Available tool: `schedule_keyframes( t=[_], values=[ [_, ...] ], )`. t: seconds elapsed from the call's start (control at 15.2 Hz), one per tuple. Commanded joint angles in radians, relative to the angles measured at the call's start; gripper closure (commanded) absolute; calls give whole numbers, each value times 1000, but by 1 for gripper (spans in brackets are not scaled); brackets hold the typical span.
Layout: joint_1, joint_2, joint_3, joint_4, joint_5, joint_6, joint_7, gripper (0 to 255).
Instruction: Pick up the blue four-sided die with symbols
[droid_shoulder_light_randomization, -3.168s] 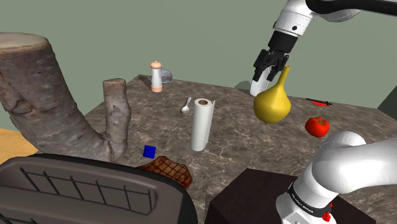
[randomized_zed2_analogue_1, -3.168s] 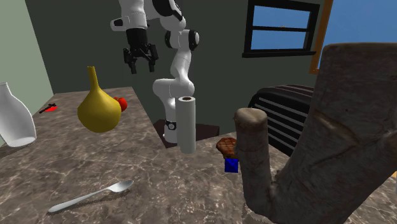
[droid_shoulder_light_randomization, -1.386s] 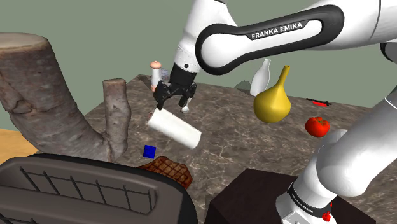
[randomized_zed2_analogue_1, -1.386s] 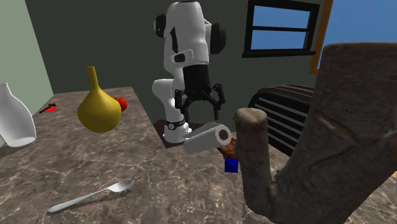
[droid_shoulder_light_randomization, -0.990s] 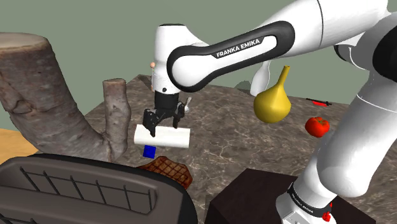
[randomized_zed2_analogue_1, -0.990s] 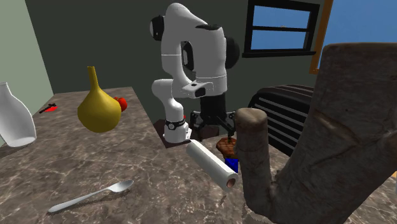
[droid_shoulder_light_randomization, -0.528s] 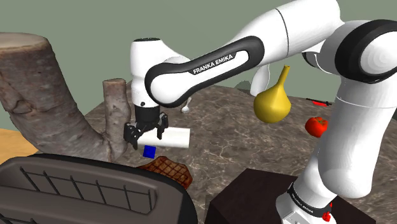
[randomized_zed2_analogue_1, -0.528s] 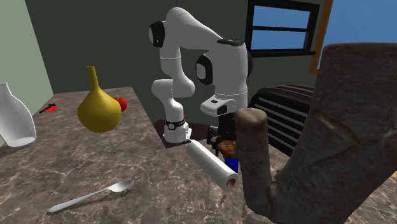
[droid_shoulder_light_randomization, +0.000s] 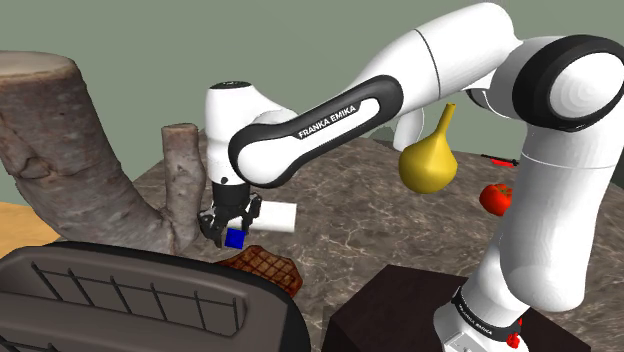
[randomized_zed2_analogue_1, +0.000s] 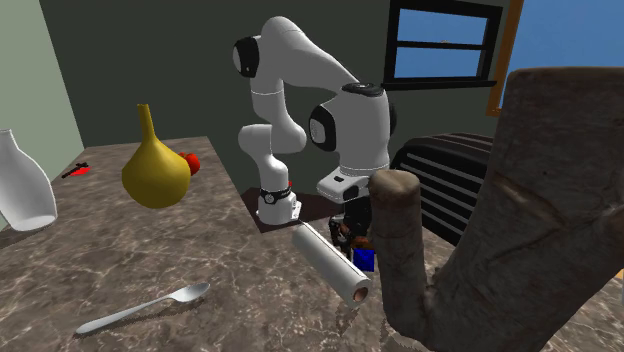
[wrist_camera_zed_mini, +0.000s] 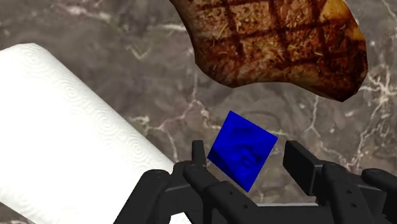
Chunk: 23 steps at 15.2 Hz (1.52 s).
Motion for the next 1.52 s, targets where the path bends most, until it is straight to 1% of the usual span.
schedule_keyframes(
  t=[0.0, 0.53, 1.45],
  values=[
    [-3, 9, -6, 0, -4, 1, -1, 255],
    [-2, 3, -4, -7, -2, 3, 2, 255],
    [-13, -70, 8, 96, 35, -166, -14, 255]
  ],
)
